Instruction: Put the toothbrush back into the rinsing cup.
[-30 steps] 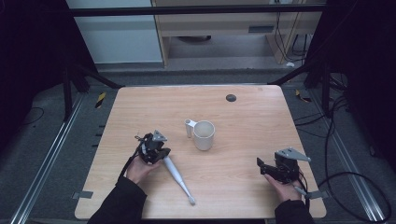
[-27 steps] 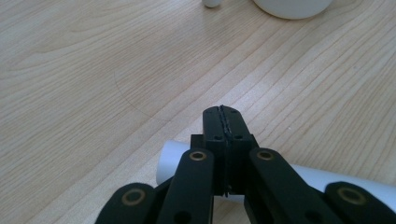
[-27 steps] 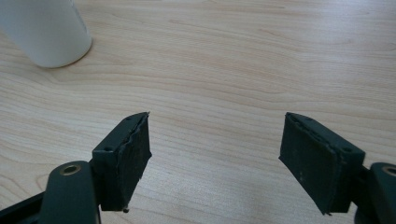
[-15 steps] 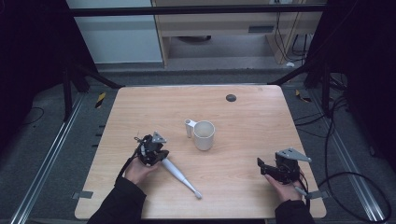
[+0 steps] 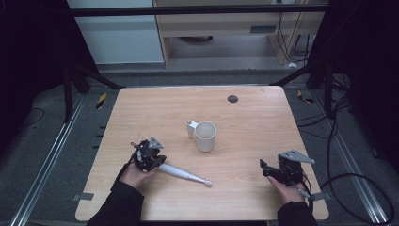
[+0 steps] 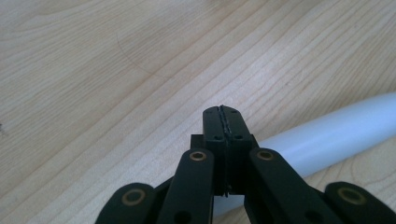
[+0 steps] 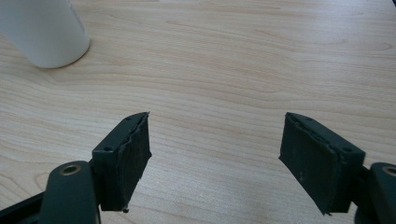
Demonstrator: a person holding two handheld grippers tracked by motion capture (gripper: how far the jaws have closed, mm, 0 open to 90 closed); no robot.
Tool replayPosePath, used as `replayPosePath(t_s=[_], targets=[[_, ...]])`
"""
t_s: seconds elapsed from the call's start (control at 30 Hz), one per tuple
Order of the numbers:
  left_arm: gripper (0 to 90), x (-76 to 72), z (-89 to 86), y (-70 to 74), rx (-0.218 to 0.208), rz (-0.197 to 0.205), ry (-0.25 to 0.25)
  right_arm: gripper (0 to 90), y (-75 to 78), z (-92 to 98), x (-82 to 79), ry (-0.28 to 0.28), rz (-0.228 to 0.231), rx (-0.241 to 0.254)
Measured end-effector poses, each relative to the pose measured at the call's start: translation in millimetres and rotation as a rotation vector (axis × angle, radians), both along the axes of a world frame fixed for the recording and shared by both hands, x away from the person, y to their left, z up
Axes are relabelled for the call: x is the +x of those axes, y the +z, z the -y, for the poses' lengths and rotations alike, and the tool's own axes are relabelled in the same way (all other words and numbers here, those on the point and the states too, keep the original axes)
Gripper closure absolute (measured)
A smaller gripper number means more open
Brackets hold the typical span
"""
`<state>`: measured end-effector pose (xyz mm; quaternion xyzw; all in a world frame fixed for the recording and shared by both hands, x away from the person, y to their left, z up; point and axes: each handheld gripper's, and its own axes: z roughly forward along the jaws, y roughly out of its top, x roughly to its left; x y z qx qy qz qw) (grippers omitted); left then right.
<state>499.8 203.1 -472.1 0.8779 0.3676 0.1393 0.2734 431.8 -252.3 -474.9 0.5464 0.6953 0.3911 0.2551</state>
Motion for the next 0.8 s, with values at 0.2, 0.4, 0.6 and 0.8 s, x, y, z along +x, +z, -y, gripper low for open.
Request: replayPosePath(t_s=[0.2, 0.4, 0.6, 0.8], targets=[[89.7, -5.3, -2.2, -0.5, 0.008, -0.007, -0.001, 24.3, 0.2, 0.3, -0.4, 0.0, 0.001, 0.002], [89.7, -11.4, -5.5, -0.9, 0.008, -0.014, -0.005, 24.3, -0.1, 1.0, -0.5, -0.004, 0.0, 0.002], [89.7, -16.4, -7.3, -1.0, 0.014, -0.019, -0.008, 24.3, 0.1, 0.5, -0.6, -0.001, 0.002, 0.0], [89.7, -21.4, -9.5, -1.0, 0.011, -0.024, -0.014, 24.3, 0.0, 0.7, -0.5, -0.002, 0.001, 0.0]])
